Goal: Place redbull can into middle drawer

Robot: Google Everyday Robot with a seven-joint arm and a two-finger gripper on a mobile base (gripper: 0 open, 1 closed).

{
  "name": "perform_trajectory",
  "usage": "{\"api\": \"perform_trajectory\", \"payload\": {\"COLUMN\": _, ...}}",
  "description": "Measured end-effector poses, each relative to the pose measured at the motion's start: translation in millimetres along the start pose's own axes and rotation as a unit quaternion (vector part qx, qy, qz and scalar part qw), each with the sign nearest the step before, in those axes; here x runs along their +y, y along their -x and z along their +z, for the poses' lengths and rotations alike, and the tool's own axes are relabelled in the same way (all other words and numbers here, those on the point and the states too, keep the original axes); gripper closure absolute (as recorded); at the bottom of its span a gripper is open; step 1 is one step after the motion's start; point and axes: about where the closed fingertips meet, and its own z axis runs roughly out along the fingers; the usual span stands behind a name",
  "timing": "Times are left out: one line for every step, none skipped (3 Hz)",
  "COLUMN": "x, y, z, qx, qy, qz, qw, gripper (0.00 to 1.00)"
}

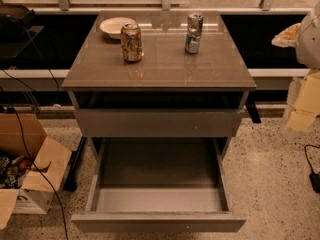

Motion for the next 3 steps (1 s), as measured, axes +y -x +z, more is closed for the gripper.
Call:
{"api": "perform_trajectory", "payload": {"x": 0, "y": 0, "z": 0, "qx": 0.000, "qy": 0.000, "qz": 0.000, "qw": 1.0000, "gripper": 0.00}}
{"api": "perform_trajectory", "payload": {"x": -9, "y": 11, "z": -1, "qx": -0.038, "qy": -0.019, "qz": 0.029, "qw": 0.9986, "gripper": 0.00}}
{"api": "perform_trajectory", "payload": {"x": -31, "y": 34, "z": 6, "qx": -0.097, "qy": -0.043, "qz": 0.043, "qw": 0.9934, "gripper": 0.00}}
